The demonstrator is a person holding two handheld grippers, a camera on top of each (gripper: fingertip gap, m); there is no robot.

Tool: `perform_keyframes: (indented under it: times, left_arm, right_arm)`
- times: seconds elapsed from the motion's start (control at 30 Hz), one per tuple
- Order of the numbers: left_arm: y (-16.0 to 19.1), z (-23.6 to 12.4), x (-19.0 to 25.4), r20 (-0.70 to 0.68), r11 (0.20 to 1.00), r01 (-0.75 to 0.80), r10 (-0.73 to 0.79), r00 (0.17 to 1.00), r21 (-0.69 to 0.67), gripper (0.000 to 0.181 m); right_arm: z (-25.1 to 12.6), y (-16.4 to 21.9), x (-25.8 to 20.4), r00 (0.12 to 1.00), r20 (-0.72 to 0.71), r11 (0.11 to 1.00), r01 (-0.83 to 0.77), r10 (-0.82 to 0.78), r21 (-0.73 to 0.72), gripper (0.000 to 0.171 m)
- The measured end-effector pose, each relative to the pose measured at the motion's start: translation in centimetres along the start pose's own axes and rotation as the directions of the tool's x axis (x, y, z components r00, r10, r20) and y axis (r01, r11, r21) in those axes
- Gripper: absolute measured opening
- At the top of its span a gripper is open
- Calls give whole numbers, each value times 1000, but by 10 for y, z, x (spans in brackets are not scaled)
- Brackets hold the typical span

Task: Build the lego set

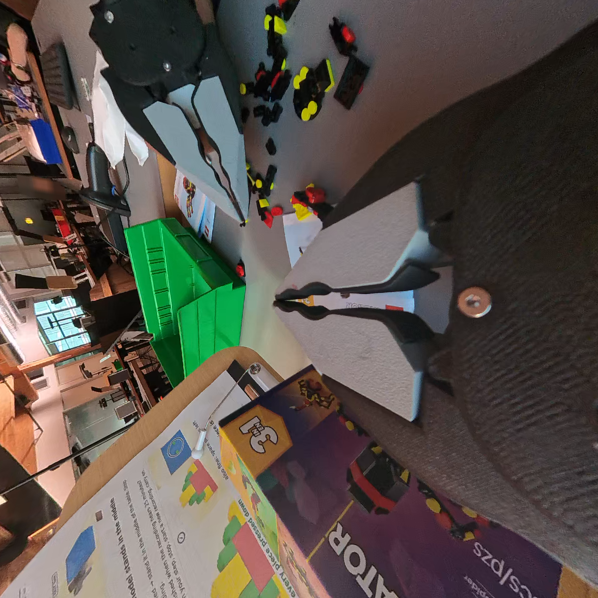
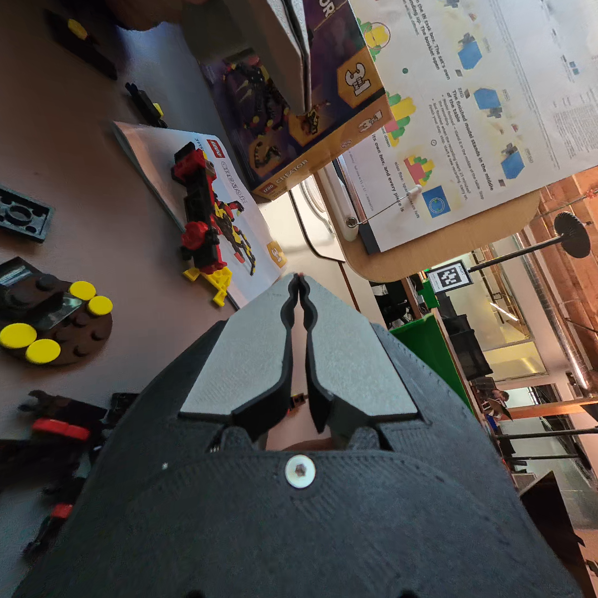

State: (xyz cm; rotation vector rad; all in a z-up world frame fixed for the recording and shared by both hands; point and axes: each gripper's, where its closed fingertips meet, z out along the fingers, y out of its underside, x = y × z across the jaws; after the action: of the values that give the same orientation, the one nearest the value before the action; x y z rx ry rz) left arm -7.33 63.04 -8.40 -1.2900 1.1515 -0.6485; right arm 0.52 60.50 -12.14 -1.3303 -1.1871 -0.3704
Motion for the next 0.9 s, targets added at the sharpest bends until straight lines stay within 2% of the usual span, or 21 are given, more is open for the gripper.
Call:
perform_keyframes:
  times: [0.37,0.73,0.9]
  left_arm:
    - [-2,0,-2,0,1000,-14,14,1000,14,0]
    - [3,-9,-7,126,996,-87,90,988,-32,0]
    - [3,-26,-12,217,995,-90,99,971,-50,0]
  right_arm:
    - [-7,5,10,999,-37,999,-34,34,-7,0]
    - [-47,23,63,955,-278,995,-91,100,45,0]
    - [-57,40,72,932,-346,992,-124,112,-11,0]
